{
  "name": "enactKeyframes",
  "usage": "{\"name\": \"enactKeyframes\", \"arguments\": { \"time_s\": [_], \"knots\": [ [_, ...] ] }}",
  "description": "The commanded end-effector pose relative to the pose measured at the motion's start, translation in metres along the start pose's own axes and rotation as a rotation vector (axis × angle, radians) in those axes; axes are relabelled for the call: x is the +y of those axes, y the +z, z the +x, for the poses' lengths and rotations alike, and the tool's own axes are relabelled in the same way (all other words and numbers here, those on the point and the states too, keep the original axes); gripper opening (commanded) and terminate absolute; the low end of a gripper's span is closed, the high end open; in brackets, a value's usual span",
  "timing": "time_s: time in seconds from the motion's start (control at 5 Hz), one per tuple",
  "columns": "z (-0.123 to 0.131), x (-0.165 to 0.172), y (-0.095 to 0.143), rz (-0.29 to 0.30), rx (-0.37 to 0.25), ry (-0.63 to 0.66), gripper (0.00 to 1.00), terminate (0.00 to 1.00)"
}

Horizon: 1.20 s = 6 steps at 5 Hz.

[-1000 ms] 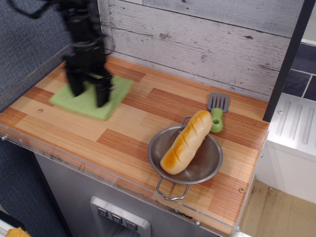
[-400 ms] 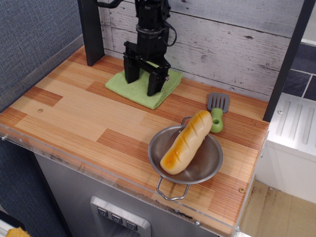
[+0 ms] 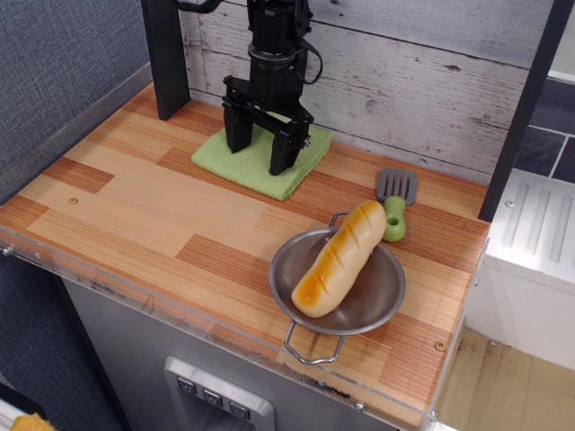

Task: Place the green cloth on the far edge of the table

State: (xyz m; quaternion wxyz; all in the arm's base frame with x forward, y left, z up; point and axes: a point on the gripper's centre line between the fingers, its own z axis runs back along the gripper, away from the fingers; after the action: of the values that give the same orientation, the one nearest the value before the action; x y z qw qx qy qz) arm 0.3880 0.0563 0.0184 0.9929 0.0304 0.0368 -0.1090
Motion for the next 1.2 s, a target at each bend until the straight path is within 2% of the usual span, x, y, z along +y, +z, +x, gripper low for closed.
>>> {"name": "enactKeyframes", "arguments": {
  "time_s": [0.0,0.2,0.4,0.6,0.8,1.0],
  "knots": [
    [0.012,0.007,0.103,0.026,-0.236,0.050,1.00,0.00],
    [0.002,0.002,0.127,0.043,-0.265,0.060,1.00,0.00],
    [-0.037,-0.010,0.142,0.033,-0.268,0.084,1.00,0.00],
    [-0.074,-0.021,0.147,0.032,-0.285,0.130,1.00,0.00],
    [-0.094,-0.026,0.143,0.025,-0.291,0.154,1.00,0.00],
    [-0.087,-0.024,0.131,0.021,-0.262,0.154,1.00,0.00]
  ]
}}
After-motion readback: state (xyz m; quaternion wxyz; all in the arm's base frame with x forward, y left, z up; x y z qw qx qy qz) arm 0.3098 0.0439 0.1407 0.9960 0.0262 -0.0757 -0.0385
